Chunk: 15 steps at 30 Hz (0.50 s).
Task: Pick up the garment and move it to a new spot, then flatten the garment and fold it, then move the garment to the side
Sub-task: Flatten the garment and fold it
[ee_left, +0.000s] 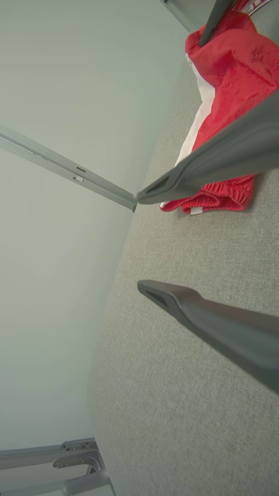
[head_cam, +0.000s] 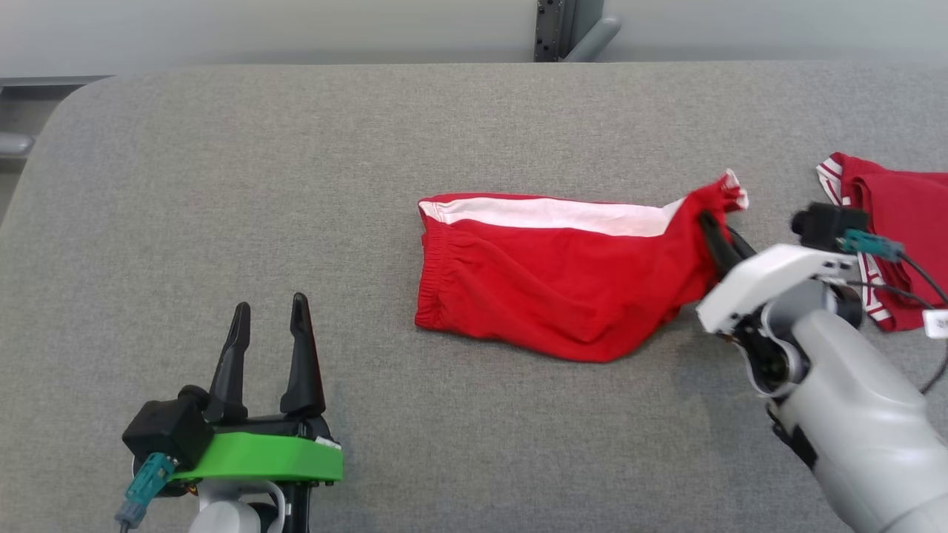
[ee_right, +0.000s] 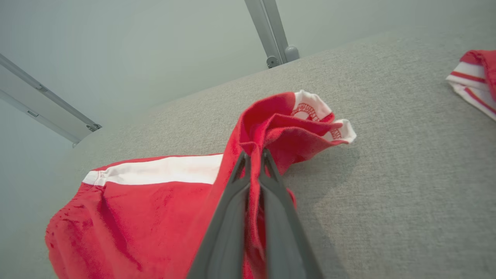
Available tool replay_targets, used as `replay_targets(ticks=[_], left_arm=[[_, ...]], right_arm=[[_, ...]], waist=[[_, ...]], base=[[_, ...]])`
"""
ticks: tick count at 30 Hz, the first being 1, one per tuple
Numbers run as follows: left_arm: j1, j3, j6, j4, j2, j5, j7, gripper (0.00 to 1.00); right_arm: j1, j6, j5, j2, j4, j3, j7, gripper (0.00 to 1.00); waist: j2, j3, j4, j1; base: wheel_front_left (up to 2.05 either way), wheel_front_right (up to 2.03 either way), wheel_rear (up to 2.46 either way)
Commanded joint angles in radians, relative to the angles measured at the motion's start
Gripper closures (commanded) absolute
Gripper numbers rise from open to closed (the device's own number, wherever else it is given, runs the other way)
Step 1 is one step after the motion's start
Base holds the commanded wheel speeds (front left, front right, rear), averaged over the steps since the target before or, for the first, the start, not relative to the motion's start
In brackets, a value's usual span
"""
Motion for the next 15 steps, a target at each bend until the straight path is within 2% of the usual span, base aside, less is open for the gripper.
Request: replay_targets(ticks=[1,2,9,15], left_arm=[[0.009,-0.003,-0.001,0.002,0.002,-0.007,-0.002,0.00],[0.009,-0.003,-0.001,0.002,0.002,-0.007,-0.002,0.00],[-0.004,-0.022,0.003,-0.002,0.002,-0.016,-0.002,0.00],[-0.017,-0.034,0.002,-0.002,0.002,-0.020,-0.002,0.00]], right_arm=[[-0.031,-0.001,-0.026,0.033,-0.010,0.010,0.012,1.00],[-0.031,-0.001,-0.026,0.033,-0.010,0.010,0.012,1.00],[-0.079,-0.001,-0.068,0.159,-0.054,0.055,0.058,1.00],[-0.099,-0.001,-0.068,0.214,-0.036,0.092,0.079,1.00]], waist=[[0.0068,-0.005,0.008,0.0000],[0.0068,-0.005,0.008,0.0000],[0.0068,-0.009,0.036,0.0000],[0.0068,0.003,0.070,0.0000]], base=[[0.00,0.00,0.00],[0.00,0.00,0.00],[0.00,0.00,0.00],[0.00,0.00,0.00]])
